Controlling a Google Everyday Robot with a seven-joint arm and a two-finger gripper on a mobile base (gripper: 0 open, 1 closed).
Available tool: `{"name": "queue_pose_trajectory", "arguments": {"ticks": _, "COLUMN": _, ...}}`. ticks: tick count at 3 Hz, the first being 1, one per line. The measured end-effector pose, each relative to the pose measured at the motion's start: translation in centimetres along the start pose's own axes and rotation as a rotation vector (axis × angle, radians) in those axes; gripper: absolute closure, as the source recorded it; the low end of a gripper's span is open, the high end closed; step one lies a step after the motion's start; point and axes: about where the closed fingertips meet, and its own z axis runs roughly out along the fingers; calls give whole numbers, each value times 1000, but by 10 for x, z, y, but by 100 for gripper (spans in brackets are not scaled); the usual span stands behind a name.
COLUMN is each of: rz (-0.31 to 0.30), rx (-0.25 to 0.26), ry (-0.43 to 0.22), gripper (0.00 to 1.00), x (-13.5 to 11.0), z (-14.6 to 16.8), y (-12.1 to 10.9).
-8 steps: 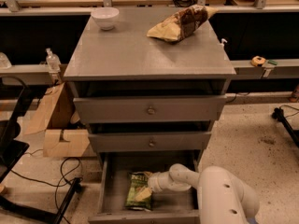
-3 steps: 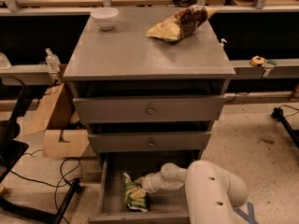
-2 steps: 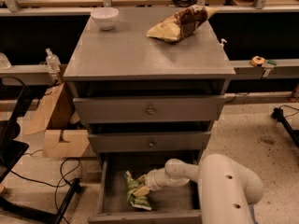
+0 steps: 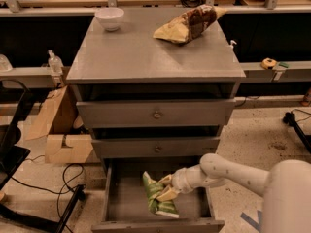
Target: Pick green jalapeno chip bag from bottom drawer and place on counter
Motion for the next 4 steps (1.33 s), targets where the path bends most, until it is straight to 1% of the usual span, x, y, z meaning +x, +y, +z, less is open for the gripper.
{"name": "queue_pose_trajectory", "arguments": {"ticks": 1, "rz": 21, "rx": -1, "ry": -22, "gripper": 100, "x": -14, "z": -69, "y": 20}}
{"name": "queue_pose_trajectory", "arguments": {"ticks": 2, "rz": 21, "rx": -1, "ry": -22, "gripper": 100, "x": -14, "z": -69, "y": 20}}
{"name": "queue_pose_trajectory", "arguments": {"ticks": 3, "rz": 16, "rx": -12, "ry": -20, "gripper": 100, "x": -30, "z": -76, "y": 25}}
{"name": "queue_pose_trajectory", "arguments": {"ticks": 4, "rz": 8, "rx": -89, "ry": -18, "gripper": 100, "x": -115, "z": -89, "y": 62}}
